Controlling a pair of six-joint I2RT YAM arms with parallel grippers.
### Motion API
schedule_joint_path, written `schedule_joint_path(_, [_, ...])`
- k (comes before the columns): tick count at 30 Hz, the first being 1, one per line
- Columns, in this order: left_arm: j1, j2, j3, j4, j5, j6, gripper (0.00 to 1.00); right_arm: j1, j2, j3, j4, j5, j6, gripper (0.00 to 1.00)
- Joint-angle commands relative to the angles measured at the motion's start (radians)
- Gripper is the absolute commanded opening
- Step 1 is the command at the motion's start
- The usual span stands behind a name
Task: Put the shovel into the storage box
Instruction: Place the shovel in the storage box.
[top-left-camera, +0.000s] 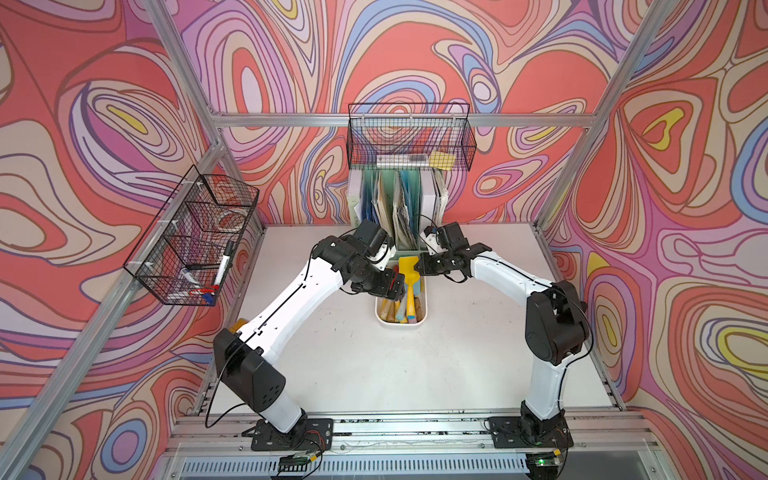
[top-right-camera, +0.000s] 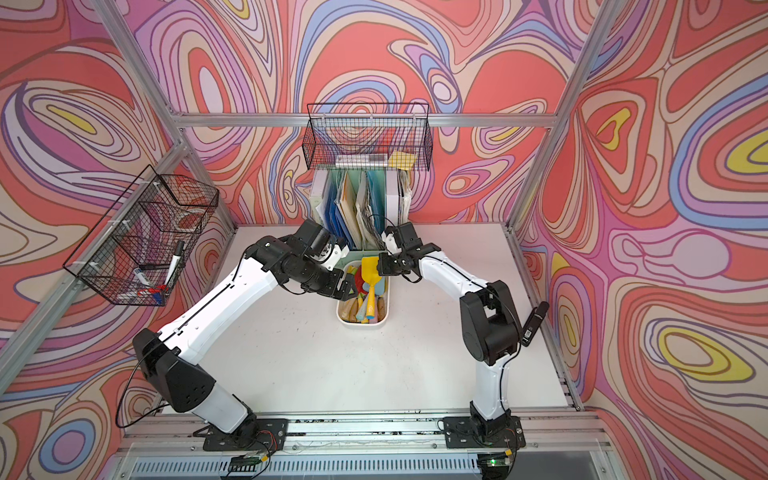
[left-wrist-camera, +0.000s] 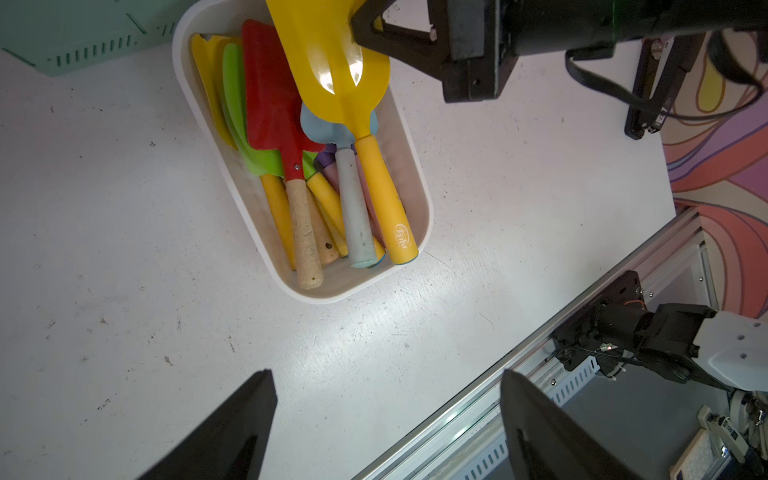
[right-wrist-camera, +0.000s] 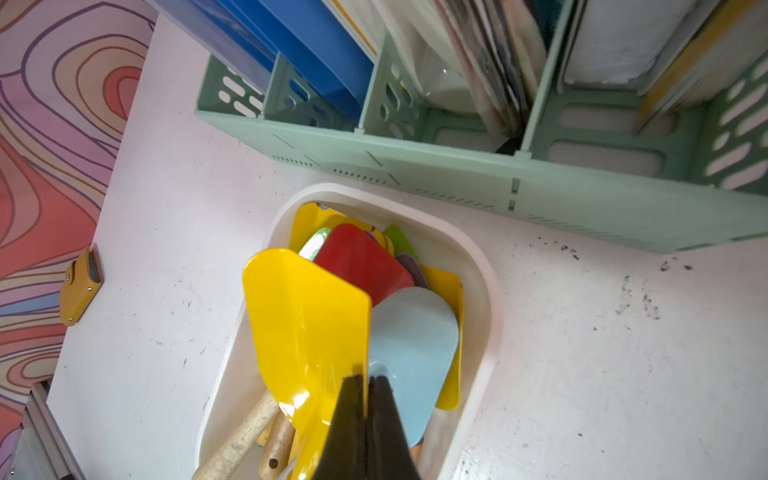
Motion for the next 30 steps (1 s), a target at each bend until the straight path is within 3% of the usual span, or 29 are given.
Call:
schedule_joint_path(1, [-0.004, -0.015, 0.001, 0.012, 0.016, 0.020, 0.90, -0.005, 0.012, -0.004, 0.026, -0.029, -0.017, 0.00])
schedule_joint_path(16, [-0.003, 0.013, 0.010, -0.005, 0.026, 0.027, 0.90, -0.016, 0.078, -0.040, 0.056, -0.051, -0.001, 0.00])
schedule_joint_path(30, [-0.003, 0.029, 0.024, -0.023, 0.042, 0.033, 0.91, -0.025, 0.109, -0.028, -0.014, 0.017, -0.027, 0.00])
